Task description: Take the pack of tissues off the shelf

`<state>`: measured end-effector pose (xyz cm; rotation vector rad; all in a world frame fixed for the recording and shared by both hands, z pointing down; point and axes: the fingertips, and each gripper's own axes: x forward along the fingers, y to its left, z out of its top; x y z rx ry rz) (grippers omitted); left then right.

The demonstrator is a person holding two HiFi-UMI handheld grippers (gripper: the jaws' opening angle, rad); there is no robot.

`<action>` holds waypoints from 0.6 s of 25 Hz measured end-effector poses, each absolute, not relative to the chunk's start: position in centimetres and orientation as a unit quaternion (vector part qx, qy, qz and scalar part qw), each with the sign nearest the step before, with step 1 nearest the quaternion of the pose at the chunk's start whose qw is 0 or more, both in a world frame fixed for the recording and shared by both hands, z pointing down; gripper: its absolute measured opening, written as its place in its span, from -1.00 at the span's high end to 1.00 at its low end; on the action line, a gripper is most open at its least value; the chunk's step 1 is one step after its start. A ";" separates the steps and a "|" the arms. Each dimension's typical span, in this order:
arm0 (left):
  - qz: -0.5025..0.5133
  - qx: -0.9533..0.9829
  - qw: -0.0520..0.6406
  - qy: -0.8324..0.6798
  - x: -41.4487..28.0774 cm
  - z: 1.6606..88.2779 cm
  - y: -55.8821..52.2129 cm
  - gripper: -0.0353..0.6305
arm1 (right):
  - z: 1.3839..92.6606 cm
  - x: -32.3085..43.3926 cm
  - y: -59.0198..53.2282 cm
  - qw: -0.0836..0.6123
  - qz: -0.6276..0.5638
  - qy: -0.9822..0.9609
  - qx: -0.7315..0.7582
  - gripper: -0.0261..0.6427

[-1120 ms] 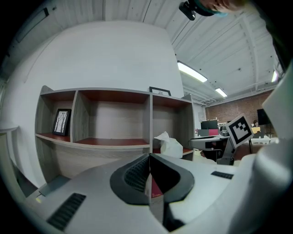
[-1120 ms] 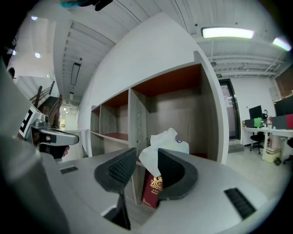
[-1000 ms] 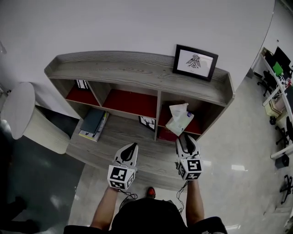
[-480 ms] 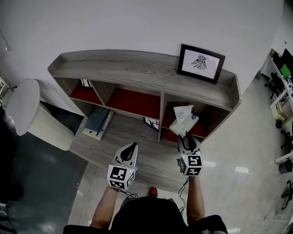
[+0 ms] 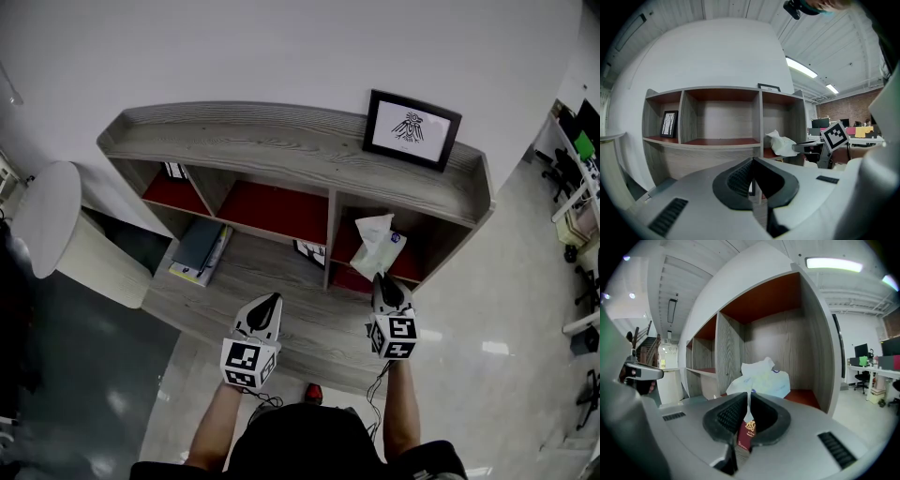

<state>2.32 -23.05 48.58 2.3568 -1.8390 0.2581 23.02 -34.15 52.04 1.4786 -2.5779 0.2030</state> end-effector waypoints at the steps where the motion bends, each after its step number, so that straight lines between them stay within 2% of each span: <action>1: 0.086 0.783 0.072 -0.611 2.3 48.7 -23.0 0.87 | 51.9 23.1 -34.1 0.080 0.066 -0.862 0.496 0.79; 15: 0.069 0.783 0.062 -0.615 1.6 47.5 -20.8 0.87 | 46.3 22.5 -30.5 0.042 0.014 -0.869 0.493 0.82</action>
